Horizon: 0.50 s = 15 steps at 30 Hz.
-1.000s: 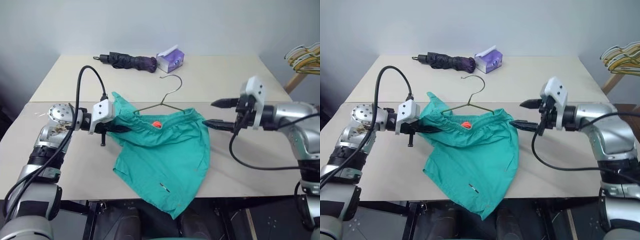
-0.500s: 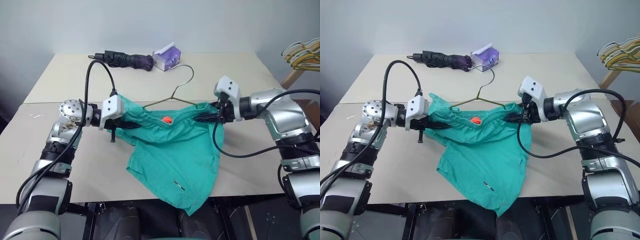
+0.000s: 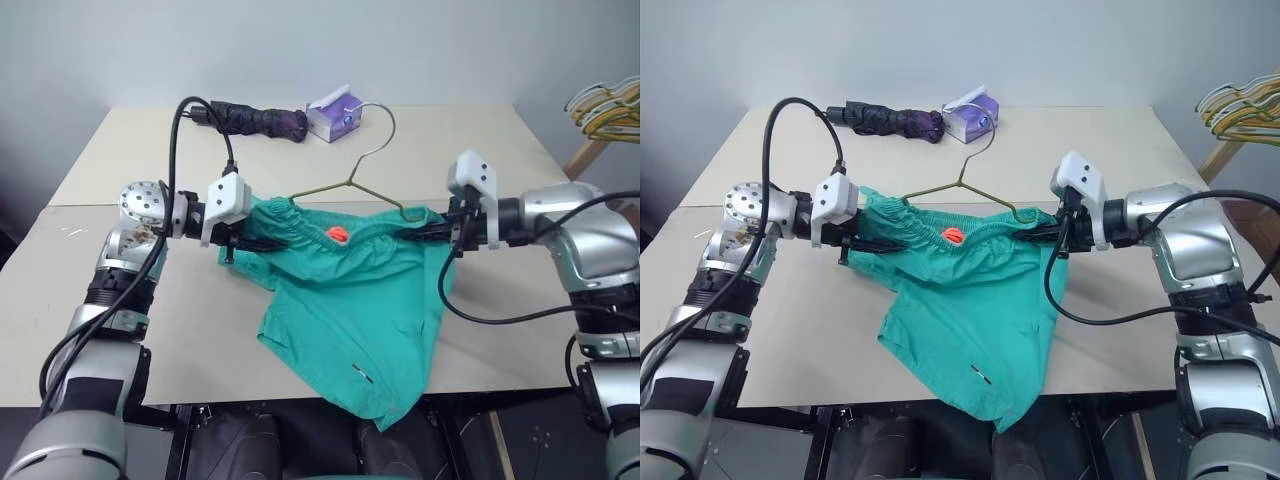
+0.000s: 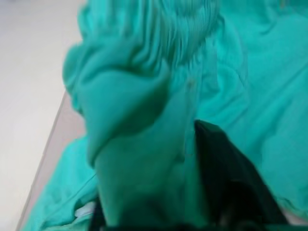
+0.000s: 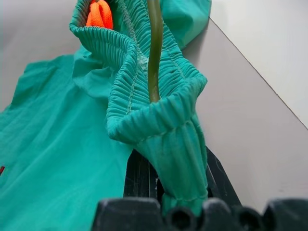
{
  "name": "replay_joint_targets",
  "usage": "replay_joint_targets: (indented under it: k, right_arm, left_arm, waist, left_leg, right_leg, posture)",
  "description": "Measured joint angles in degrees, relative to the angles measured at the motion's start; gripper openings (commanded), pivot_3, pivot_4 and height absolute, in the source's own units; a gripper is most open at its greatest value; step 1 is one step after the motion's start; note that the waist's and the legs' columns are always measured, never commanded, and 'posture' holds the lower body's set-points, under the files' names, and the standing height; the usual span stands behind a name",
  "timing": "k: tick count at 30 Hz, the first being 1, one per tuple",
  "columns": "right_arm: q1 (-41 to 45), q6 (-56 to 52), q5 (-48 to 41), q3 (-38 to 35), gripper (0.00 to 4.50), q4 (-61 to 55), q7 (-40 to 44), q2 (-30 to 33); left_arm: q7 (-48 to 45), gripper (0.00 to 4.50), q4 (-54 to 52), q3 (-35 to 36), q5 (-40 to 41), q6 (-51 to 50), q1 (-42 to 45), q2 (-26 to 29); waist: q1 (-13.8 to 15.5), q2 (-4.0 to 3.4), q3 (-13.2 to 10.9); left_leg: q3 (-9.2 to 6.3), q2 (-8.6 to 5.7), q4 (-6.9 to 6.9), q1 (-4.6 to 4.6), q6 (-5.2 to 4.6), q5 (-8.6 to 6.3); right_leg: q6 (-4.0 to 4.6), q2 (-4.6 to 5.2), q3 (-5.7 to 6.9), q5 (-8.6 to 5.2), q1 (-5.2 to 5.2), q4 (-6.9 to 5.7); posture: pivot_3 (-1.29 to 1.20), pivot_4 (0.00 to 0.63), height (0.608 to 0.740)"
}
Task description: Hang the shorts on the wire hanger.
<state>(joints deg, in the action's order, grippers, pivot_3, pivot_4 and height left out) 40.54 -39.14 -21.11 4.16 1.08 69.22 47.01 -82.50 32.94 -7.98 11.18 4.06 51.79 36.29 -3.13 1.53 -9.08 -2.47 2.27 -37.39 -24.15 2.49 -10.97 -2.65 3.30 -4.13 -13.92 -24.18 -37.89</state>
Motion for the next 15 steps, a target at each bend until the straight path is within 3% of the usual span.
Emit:
replay_joint_targets:
  k: [5, 10, 15]
  right_arm:
    - [-14.28, -7.99, -4.55, -11.56, 0.0, -11.4, -7.77, 1.62]
    - [-26.4, -16.59, -8.28, -23.75, 0.0, -22.87, -17.42, 0.16]
    - [-32.75, -24.98, -9.45, -34.17, 0.0, -32.61, -30.31, -6.27]
  left_arm:
    - [4.95, 4.42, 5.84, 4.3, -0.08, 1.55, 3.36, 1.23]
    - [13.52, 4.46, 6.6, 10.22, 1.66, -1.23, 5.75, 0.61]
    - [16.79, 4.46, -8.43, 14.52, 12.79, -18.02, 4.41, -4.08]
  waist:
    - [-0.45, 0.0, 0.0]
    - [-0.95, 0.01, 0.01]
    - [-1.27, 0.0, 0.02]
  left_leg:
    - [-0.08, -0.05, -0.02, -0.01, 0.0, 0.0]
    - [-0.14, -0.11, -0.17, -0.02, 0.0, 0.0]
    - [-0.15, -0.1, -0.39, -0.06, 0.0, 0.0]
  right_leg:
    - [-0.02, 0.02, 0.01, -0.01, 0.01, -0.03]
    - [-0.07, 0.07, 0.02, -0.03, 0.06, -0.14]
    - [-0.29, 0.07, 0.0, -0.08, 0.13, -0.2]
  posture:
    - [-0.1, 0.077, 0.74]
    - [-0.13, 0.078, 0.74]
    - [-0.15, 0.082, 0.74]
